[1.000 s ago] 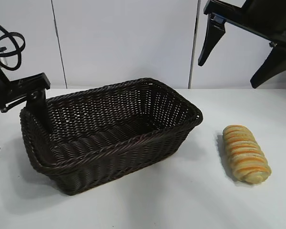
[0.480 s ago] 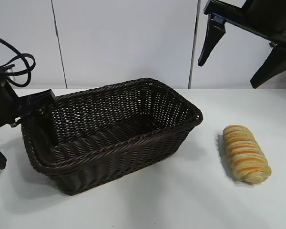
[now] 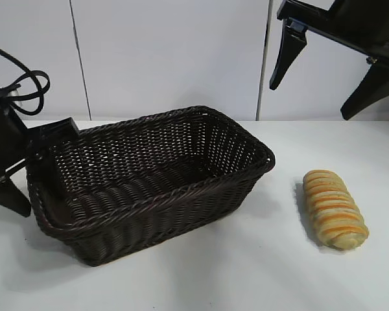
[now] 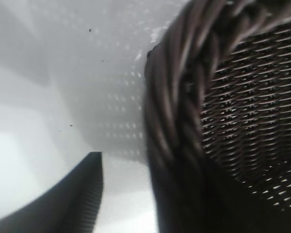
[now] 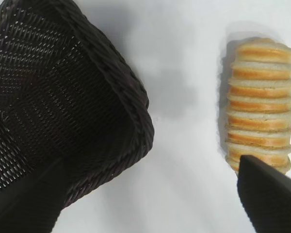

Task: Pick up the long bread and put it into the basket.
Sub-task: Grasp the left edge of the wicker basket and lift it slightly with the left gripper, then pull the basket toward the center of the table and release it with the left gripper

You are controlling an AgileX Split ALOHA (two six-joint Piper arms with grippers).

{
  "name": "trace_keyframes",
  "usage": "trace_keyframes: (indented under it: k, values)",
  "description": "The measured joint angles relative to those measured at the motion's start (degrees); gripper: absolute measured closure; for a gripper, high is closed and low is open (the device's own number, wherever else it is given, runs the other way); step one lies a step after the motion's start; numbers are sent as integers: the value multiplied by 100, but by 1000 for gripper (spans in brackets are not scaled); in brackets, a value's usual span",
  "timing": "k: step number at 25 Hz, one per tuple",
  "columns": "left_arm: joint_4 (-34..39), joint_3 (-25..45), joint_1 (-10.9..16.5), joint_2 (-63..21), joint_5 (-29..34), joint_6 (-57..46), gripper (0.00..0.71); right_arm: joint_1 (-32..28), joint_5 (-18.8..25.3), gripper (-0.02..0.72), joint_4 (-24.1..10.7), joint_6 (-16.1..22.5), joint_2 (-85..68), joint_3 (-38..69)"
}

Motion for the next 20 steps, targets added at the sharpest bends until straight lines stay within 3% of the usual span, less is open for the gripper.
trace_keyframes:
  k: [8,20]
  values:
    - [-376,-170,5,40,169,481,611,0,0,17,0,0,0,0]
    - [197,-2165,5,47,1809,809,611,0,-1,17,0,0,0,0]
